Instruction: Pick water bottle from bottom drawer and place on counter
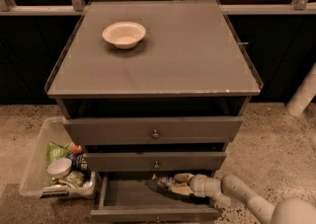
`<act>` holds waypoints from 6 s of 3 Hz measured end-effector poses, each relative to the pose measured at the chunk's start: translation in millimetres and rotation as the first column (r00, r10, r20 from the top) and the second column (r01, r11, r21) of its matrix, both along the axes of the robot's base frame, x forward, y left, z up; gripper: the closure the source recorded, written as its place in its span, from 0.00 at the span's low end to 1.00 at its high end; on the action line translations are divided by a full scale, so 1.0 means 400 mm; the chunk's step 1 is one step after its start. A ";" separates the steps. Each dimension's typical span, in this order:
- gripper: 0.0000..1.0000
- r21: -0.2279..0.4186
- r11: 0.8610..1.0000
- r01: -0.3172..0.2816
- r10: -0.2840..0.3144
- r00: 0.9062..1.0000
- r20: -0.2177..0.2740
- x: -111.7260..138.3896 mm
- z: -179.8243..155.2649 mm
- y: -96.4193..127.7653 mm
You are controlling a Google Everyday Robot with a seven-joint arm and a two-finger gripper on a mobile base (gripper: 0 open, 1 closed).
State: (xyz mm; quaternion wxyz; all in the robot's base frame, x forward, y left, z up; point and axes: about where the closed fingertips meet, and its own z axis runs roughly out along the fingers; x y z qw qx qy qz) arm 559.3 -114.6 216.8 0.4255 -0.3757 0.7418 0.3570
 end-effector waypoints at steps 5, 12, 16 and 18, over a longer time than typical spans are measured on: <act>1.00 0.002 1.000 -0.022 0.022 0.996 0.086 -0.132 0.264 -0.188; 1.00 -0.183 0.982 0.054 0.027 0.911 0.412 -0.211 1.115 -0.240; 1.00 -0.227 0.971 0.078 0.092 0.753 0.651 -0.154 1.558 -0.321; 1.00 -0.366 0.931 0.006 0.256 0.703 0.663 0.016 1.740 -0.304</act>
Offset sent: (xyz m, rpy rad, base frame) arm -0.0364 -0.0637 0.0752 0.0326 -0.0048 0.0393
